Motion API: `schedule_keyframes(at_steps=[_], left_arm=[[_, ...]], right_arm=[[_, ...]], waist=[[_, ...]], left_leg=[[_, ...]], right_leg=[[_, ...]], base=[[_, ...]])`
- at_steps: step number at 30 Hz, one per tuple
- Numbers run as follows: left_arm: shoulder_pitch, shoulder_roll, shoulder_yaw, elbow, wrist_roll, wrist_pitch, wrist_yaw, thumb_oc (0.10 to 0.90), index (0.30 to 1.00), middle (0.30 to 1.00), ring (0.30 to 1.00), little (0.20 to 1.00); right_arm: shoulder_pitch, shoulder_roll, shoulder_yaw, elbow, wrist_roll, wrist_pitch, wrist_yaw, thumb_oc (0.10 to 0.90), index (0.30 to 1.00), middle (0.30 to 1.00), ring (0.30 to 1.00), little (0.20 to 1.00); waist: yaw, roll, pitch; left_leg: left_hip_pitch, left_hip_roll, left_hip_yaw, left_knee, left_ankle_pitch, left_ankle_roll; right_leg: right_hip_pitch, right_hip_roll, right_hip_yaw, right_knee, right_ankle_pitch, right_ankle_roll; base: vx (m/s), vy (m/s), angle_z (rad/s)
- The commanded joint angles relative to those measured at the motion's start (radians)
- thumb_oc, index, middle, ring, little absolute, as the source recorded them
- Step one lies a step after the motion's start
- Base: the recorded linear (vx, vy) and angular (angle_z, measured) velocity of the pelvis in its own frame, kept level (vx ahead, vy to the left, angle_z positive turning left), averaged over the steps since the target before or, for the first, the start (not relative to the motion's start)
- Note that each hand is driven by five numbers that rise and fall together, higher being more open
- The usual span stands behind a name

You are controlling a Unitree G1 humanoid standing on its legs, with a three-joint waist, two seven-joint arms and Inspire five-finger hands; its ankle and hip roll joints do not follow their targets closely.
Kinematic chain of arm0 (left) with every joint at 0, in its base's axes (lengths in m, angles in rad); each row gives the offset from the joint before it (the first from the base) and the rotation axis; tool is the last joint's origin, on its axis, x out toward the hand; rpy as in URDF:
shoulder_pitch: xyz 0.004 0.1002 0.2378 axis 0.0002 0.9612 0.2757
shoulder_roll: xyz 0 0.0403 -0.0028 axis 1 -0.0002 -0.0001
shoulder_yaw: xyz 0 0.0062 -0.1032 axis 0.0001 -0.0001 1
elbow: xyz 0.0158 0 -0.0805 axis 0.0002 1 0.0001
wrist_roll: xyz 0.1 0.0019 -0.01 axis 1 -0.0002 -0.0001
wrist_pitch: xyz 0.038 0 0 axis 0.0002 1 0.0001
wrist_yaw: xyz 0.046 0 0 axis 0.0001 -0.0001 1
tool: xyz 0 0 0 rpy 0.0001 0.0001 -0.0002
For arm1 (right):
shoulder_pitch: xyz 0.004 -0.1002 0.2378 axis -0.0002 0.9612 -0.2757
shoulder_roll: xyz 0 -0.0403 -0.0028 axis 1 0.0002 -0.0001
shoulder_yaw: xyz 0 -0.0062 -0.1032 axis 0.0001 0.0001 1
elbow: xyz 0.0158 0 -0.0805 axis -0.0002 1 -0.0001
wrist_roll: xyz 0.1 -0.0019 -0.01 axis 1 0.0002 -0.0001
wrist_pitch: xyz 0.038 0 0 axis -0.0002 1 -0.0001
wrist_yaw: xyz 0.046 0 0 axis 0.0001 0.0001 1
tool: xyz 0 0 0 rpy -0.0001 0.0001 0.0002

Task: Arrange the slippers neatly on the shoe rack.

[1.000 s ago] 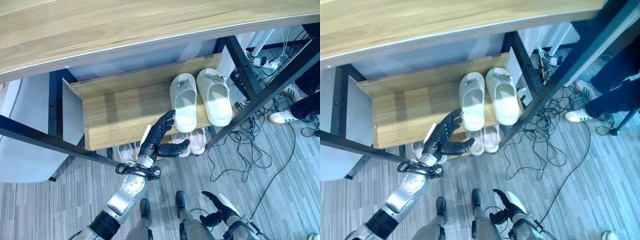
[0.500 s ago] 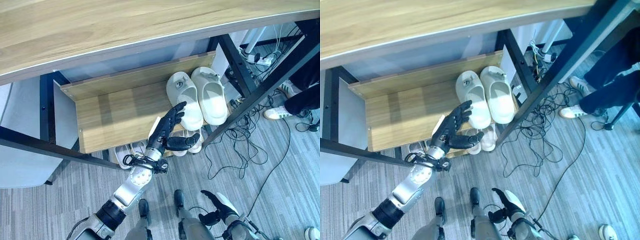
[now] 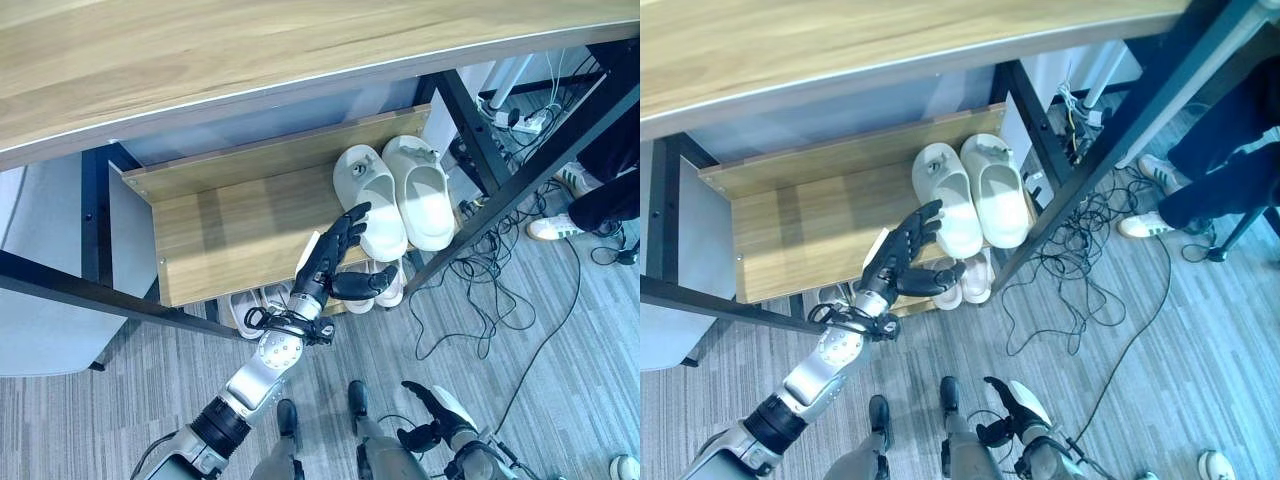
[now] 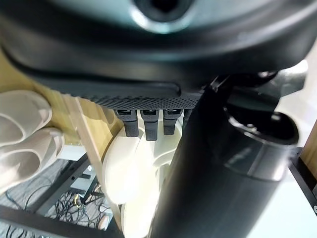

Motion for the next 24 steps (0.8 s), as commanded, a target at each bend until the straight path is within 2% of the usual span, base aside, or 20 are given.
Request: schedule_keyframes(at_steps=[1,5,11,14,15,17,19,20,21,24], left_arm=[[-0.054,-0.04,0.047,-0.043,0.048,-0.078,-0.008,0.8,0.9,0.9,0.9,0.9],[-0.023,-0.003,0.078,-0.1,0.042,-0.08,-0.031,0.8,0.9,0.9,0.9,0.9],[0.099,0.078,0.136,-0.246,-0.022,-0.089,-0.098,0.8,0.9,0.9,0.9,0.9],[0.242,0.151,0.198,-0.355,-0.096,-0.09,-0.159,0.8,0.9,0.9,0.9,0.9],[0.243,0.151,0.198,-0.356,-0.096,-0.089,-0.159,0.8,0.9,0.9,0.9,0.9],[0.379,0.218,0.261,-0.413,-0.119,-0.088,-0.213,0.8,0.9,0.9,0.9,0.9],[0.495,0.264,0.306,-0.415,-0.149,-0.092,-0.261,0.8,0.9,0.9,0.9,0.9],[0.499,0.265,0.309,-0.417,-0.15,-0.092,-0.262,0.8,0.9,0.9,0.9,0.9],[0.567,0.28,0.325,-0.388,-0.159,-0.095,-0.293,0.8,0.9,0.9,0.9,0.9],[0.646,0.31,0.332,-0.29,-0.124,-0.096,-0.327,0.8,0.9,0.9,0.9,0.9]], right_arm=[[0.089,-0.003,0.0,-0.006,0.015,-0.02,-0.008,0.8,0.9,0.9,0.9,0.9],[0.091,0.002,-0.004,-0.002,0.016,-0.023,0.004,0.8,0.9,0.9,0.9,0.9],[0.102,0.013,-0.014,0.01,0.012,-0.027,0.022,0.8,0.9,0.9,0.9,0.9],[0.109,0.028,-0.022,0.034,0.01,-0.031,0.031,0.8,0.9,0.9,0.9,0.9],[0.109,0.028,-0.022,0.034,0.01,-0.031,0.031,0.8,0.9,0.9,0.9,0.9],[0.116,0.037,-0.031,0.055,0.006,-0.032,0.041,0.8,0.9,0.9,0.9,0.9],[0.119,0.043,-0.039,0.078,0.005,-0.035,0.05,0.8,0.9,0.9,0.9,0.9],[0.12,0.044,-0.036,0.079,0.005,-0.035,0.05,0.8,0.9,0.9,0.9,0.9],[0.119,0.05,-0.041,0.101,0.006,-0.037,0.056,0.8,0.9,0.9,0.9,0.9],[0.12,0.06,-0.049,0.129,0.009,-0.039,0.066,0.8,0.9,0.9,0.9,0.9]], waist=[[0.01,-0.033,-0.077],[0.019,-0.032,-0.085],[0.038,-0.032,-0.094],[0.056,-0.03,-0.099],[0.055,-0.031,-0.1],[0.07,-0.03,-0.108],[0.083,-0.03,-0.119],[0.08,-0.032,-0.12],[0.09,-0.034,-0.129],[0.101,-0.036,-0.14]], left_leg=[[-0.065,-0.027,-0.013,-0.013,0.044,0.017],[-0.057,-0.029,-0.017,-0.013,0.043,0.015],[-0.049,-0.035,-0.024,-0.013,0.041,0.016],[-0.04,-0.039,-0.028,-0.013,0.039,0.018],[-0.04,-0.039,-0.028,-0.013,0.039,0.018],[-0.032,-0.043,-0.031,-0.013,0.036,0.018],[-0.02,-0.048,-0.034,-0.013,0.035,0.016],[-0.018,-0.048,-0.035,-0.013,0.034,0.016],[-0.007,-0.052,-0.038,-0.013,0.034,0.015],[0.02,-0.056,-0.045,-0.013,0.031,0.013]], right_leg=[[-0.009,-0.027,-0.059,0.02,-0.044,0.055],[0.003,-0.029,-0.067,0.016,-0.044,0.058],[0.02,-0.033,-0.078,0.011,-0.043,0.062],[0.035,-0.038,-0.085,0.007,-0.042,0.065],[0.035,-0.038,-0.085,0.007,-0.041,0.065],[0.049,-0.041,-0.091,0.002,-0.037,0.068],[0.068,-0.044,-0.099,-0.007,-0.032,0.073],[0.07,-0.044,-0.099,-0.008,-0.032,0.073],[0.087,-0.047,-0.106,-0.013,-0.029,0.076],[0.123,-0.056,-0.123,-0.021,-0.026,0.081]], base=[[0.0,0.0,0.0],[0.0,0.006,0.01],[0.0,0.014,0.08],[0.0,0.017,0.09],[0.0,0.0,0.0],[0.01,0.012,0.07],[0.02,0.011,0.19],[0.03,0.005,0.08],[0.03,0.003,0.05],[0.04,0.012,0.06]])
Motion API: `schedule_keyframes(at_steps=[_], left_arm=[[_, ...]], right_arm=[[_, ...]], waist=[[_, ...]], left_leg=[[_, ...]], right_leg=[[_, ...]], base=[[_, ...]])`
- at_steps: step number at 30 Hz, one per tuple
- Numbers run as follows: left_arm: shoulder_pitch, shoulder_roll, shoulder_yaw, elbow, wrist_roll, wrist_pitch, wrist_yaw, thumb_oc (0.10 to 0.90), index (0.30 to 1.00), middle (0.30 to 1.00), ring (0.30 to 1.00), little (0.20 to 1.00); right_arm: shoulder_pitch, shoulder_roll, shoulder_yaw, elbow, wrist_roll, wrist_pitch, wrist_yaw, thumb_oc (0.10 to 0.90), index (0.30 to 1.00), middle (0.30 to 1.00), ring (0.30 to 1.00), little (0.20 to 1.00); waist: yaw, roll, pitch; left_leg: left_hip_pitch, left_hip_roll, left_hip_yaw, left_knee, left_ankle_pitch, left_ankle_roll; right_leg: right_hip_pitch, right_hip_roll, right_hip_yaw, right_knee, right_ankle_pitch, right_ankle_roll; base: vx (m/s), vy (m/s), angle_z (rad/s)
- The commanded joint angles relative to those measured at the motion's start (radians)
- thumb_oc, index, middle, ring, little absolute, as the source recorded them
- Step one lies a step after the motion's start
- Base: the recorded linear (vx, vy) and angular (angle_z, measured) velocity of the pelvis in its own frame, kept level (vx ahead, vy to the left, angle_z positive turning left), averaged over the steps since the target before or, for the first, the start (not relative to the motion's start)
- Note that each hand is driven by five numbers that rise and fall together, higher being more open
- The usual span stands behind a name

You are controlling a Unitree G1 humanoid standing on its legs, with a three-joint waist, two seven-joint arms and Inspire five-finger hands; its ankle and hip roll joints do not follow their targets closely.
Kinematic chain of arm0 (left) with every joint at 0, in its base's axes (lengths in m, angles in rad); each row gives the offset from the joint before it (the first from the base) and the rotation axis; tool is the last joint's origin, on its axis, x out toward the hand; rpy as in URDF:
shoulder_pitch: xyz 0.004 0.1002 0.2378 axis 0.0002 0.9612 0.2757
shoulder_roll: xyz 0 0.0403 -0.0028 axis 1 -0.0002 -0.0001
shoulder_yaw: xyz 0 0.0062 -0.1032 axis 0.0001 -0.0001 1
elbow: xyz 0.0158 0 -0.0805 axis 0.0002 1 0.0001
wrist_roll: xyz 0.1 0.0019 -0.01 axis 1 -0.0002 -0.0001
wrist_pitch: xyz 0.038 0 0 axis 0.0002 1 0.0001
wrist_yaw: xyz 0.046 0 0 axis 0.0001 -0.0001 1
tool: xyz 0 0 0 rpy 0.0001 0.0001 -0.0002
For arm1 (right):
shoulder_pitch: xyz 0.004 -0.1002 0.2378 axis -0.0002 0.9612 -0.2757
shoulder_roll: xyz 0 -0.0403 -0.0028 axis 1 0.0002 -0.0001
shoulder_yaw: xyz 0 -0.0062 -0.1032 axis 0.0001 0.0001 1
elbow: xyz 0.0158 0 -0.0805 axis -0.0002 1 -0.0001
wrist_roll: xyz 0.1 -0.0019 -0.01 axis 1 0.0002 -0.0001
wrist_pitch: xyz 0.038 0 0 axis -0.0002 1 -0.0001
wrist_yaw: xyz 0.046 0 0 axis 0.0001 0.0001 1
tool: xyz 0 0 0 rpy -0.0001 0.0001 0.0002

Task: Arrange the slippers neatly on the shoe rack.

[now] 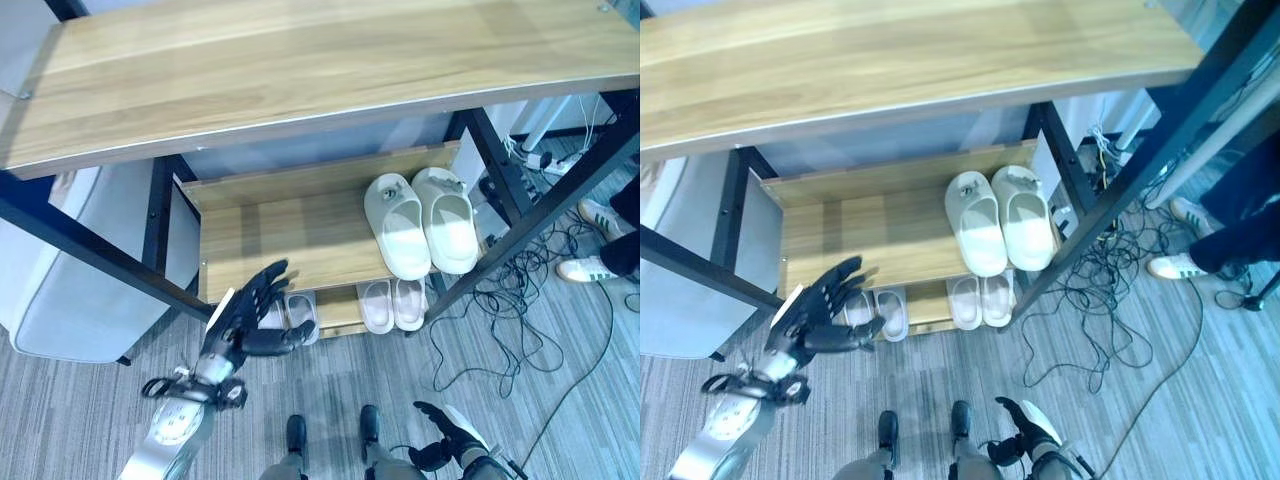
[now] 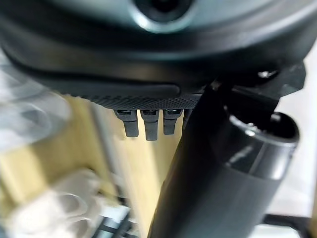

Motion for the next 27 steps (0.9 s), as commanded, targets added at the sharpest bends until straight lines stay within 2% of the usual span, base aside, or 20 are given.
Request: schedule_keyframes(at_steps=[1,2,3,4,9,10,11,14,19,24,27], left_arm=[[0.003,0.049,0.015,0.018,0.024,-0.09,-0.066,0.8,0.9,0.9,0.9,0.9],[0.003,0.049,0.014,0.021,0.025,-0.092,-0.067,0.8,0.9,0.9,0.9,0.9],[0.039,0.037,0.004,0.186,0.088,-0.086,-0.069,0.8,0.9,0.9,0.9,0.9],[0.036,0.036,0.002,0.191,0.089,-0.09,-0.069,0.8,0.9,0.9,0.9,0.9],[0.011,-0.047,-0.011,0.528,0.259,-0.076,-0.031,0.8,0.9,0.9,0.9,0.9],[-0.022,-0.093,-0.011,0.678,0.327,-0.071,-0.006,0.8,0.9,0.9,0.9,0.9],[-0.026,-0.096,-0.013,0.684,0.329,-0.075,-0.004,0.8,0.9,0.9,0.9,0.9],[-0.099,-0.154,-0.01,0.909,0.45,-0.055,0.051,0.8,0.9,0.9,0.9,0.9],[-0.192,-0.221,0.008,1.198,0.551,-0.032,0.107,0.8,0.9,0.9,0.9,0.9],[-0.231,-0.252,0.008,1.304,0.592,-0.022,0.134,0.8,0.9,0.9,0.9,0.9],[-0.238,-0.259,0.006,1.315,0.6,-0.021,0.138,0.8,0.9,0.9,0.9,0.9]], right_arm=[[0.086,0.025,0.018,-0.014,0.012,-0.035,0.022,0.8,0.9,0.9,0.9,0.9],[0.087,0.026,0.018,-0.013,0.012,-0.035,0.022,0.8,0.9,0.9,0.9,0.9],[0.085,0.037,0.007,0.01,0.021,-0.036,0.028,0.8,0.9,0.9,0.9,0.9],[0.085,0.037,0.007,0.01,0.021,-0.036,0.028,0.8,0.9,0.9,0.9,0.9],[0.075,0.053,-0.009,0.038,0.042,-0.034,0.037,0.8,0.9,0.9,0.9,0.9],[0.067,0.063,-0.014,0.071,0.046,-0.026,0.039,0.8,0.9,0.9,0.9,0.9],[0.065,0.063,-0.015,0.072,0.046,-0.027,0.038,0.8,0.9,0.9,0.9,0.9],[0.038,0.086,-0.022,0.113,0.063,-0.015,0.037,0.8,0.9,0.9,0.9,0.9],[0.014,0.117,-0.027,0.188,0.071,-0.002,0.025,0.8,0.9,0.9,0.9,0.9],[0.0,0.143,-0.029,0.248,0.078,0.007,0.022,0.8,0.9,0.9,0.9,0.9],[0.001,0.149,-0.033,0.262,0.081,0.01,0.021,0.8,0.9,0.9,0.9,0.9]], waist=[[0.011,-0.066,-0.084],[0.011,-0.066,-0.083],[0.02,-0.068,-0.094],[0.019,-0.067,-0.092],[0.023,-0.079,-0.104],[0.025,-0.082,-0.11],[0.025,-0.081,-0.109],[0.025,-0.088,-0.113],[0.023,-0.099,-0.129],[0.022,-0.106,-0.138],[0.022,-0.109,-0.139]], left_leg=[[-0.037,-0.058,0.008,0.001,0.029,0.015],[-0.035,-0.059,0.007,0.001,0.029,0.015],[-0.005,-0.065,0.001,0.001,0.025,0.013],[-0.003,-0.065,0.0,0.001,0.024,0.013],[0.029,-0.07,-0.006,0.001,0.019,0.01],[0.036,-0.071,-0.007,0.001,0.015,0.01],[0.037,-0.071,-0.007,0.001,0.014,0.01],[0.046,-0.071,-0.004,0.001,0.013,0.009],[0.076,-0.073,0.002,0.001,0.005,0.007],[0.101,-0.074,0.002,0.001,-0.006,0.011],[0.111,-0.074,0.001,0.001,-0.01,0.012]], right_leg=[[0.023,-0.054,-0.068,0.029,-0.019,0.08],[0.026,-0.054,-0.069,0.028,-0.019,0.08],[0.066,-0.061,-0.087,0.015,-0.016,0.087],[0.069,-0.062,-0.087,0.014,-0.017,0.087],[0.104,-0.068,-0.097,0.004,-0.016,0.096],[0.108,-0.071,-0.096,0.004,-0.018,0.1],[0.108,-0.071,-0.096,0.004,-0.018,0.1],[0.114,-0.071,-0.09,0.004,-0.017,0.102],[0.14,-0.069,-0.081,0.004,-0.019,0.104],[0.164,-0.069,-0.074,0.004,-0.023,0.103],[0.175,-0.069,-0.074,0.004,-0.026,0.104]], base=[[0.04,0.01,0.09],[0.07,0.04,0.12],[0.06,0.03,0.12],[0.07,0.041,0.27],[0.01,0.038,0.18],[0.0,0.043,0.04],[0.0,0.044,0.01],[-0.01,0.034,0.01],[0.01,0.023,0.0],[0.02,0.026,-0.03],[0.01,0.008,0.0]])
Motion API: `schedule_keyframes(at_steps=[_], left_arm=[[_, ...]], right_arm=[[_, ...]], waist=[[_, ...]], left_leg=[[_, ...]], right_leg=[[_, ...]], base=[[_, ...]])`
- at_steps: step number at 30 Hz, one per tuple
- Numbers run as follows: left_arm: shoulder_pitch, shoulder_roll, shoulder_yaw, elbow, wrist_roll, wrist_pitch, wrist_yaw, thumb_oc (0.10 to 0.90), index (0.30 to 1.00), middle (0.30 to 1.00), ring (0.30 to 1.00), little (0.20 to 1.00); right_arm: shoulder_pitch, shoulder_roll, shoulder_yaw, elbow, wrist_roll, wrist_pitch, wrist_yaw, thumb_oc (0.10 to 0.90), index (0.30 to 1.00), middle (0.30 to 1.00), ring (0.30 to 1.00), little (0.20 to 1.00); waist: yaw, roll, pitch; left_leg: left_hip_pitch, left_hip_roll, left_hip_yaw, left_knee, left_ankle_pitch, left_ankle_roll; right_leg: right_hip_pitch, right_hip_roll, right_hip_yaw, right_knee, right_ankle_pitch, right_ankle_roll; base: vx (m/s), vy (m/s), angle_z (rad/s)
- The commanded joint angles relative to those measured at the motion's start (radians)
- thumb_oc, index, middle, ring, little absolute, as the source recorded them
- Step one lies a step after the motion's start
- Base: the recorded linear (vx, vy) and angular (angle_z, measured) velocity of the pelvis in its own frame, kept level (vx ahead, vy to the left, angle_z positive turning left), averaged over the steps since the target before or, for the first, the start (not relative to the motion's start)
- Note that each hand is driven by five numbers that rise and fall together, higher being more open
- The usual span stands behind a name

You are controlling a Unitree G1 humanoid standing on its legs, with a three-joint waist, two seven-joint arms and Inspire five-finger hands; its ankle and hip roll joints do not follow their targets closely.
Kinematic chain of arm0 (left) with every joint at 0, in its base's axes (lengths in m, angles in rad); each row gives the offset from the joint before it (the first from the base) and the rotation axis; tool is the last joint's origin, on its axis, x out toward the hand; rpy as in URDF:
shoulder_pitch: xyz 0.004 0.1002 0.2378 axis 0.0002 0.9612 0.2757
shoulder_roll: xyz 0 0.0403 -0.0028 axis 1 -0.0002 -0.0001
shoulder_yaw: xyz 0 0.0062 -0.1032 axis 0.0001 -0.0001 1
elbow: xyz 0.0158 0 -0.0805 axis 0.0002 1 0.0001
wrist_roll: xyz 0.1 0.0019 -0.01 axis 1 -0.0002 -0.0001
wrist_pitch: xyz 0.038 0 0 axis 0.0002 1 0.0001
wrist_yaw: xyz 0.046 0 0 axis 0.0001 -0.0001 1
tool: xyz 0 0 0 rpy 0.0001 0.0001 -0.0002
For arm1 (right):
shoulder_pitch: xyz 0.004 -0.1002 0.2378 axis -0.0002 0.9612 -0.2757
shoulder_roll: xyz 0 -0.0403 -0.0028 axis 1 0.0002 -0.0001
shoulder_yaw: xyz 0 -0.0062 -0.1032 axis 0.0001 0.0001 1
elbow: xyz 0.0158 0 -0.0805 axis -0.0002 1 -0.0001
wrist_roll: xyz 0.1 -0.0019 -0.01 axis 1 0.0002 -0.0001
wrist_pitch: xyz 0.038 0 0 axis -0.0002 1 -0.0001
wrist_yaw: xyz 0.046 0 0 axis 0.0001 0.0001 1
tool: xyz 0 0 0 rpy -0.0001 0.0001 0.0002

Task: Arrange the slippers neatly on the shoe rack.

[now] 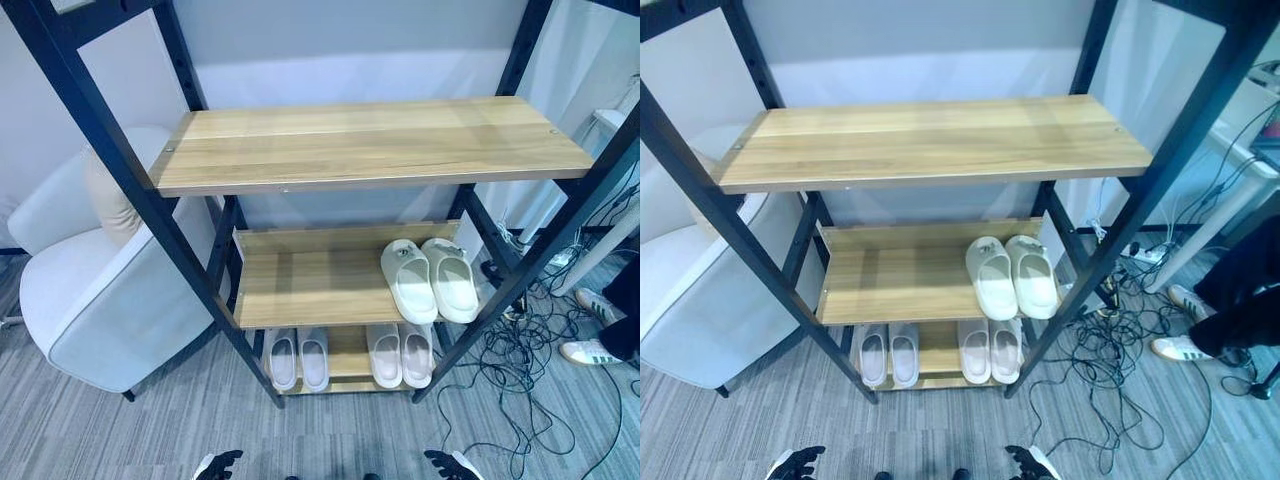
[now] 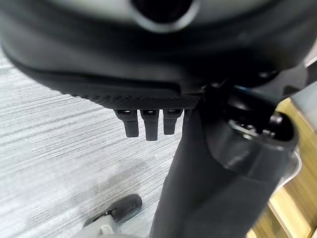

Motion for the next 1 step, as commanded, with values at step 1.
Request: schedule_keyframes(at_steps=[1], left_arm=[[-0.046,0.007,0.037,0.051,0.037,-0.024,0.034,0.8,0.9,0.9,0.9,0.9]], right_arm=[[0.009,0.051,0.026,0.024,0.016,-0.014,-0.015,0.8,0.9,0.9,0.9,0.9]], waist=[[0.006,-0.067,-0.03]], left_leg=[[-0.03,-0.057,0.039,0.002,0.013,-0.001]], right_leg=[[0.015,-0.048,-0.029,0.007,0.008,0.092]], base=[[0.0,0.0,0.0]])
